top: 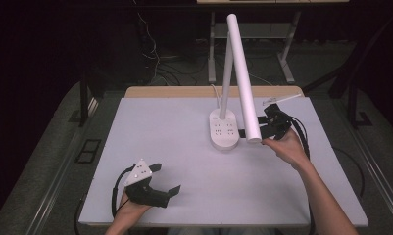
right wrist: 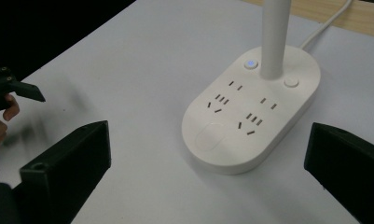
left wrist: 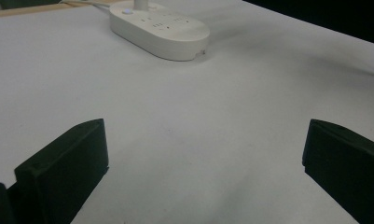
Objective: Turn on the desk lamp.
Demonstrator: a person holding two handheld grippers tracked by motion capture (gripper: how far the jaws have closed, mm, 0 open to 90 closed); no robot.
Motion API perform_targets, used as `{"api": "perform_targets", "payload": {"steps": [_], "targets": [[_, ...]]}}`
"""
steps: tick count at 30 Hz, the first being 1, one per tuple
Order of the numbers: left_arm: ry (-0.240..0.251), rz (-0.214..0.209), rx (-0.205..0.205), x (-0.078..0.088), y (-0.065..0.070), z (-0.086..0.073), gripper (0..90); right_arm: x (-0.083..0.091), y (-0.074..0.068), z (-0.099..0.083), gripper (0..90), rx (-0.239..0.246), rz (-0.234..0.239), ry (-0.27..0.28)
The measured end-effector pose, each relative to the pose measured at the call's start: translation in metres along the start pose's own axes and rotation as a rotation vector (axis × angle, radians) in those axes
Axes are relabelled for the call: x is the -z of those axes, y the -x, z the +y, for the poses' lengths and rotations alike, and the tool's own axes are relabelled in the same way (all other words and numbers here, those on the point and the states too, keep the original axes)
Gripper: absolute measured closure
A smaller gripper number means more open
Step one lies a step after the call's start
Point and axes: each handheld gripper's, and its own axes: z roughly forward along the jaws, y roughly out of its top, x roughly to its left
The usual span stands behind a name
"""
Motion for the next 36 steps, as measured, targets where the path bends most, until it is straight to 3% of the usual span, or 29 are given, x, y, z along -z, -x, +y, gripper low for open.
{"api": "perform_targets", "payload": {"steps": [16,30,31,36], "targets": [[0.004,0.000,-0.001,0.001,-0.001,0.000,0.0,-0.011,0.013,0.030,0.0,-0.003,-0.033,0.022],[0.004,-0.004,-0.002,0.002,-0.001,0.000,0.0,-0.030,0.030,0.036,0.0,-0.032,-0.049,0.040],[0.003,-0.004,-0.003,0.002,-0.001,0.000,0.0,-0.032,0.032,0.036,5.5,-0.035,-0.058,0.043],[-0.001,-0.008,-0.008,0.001,-0.001,0.000,0.0,-0.038,0.036,0.035,7.4,-0.036,-0.067,0.051]]}}
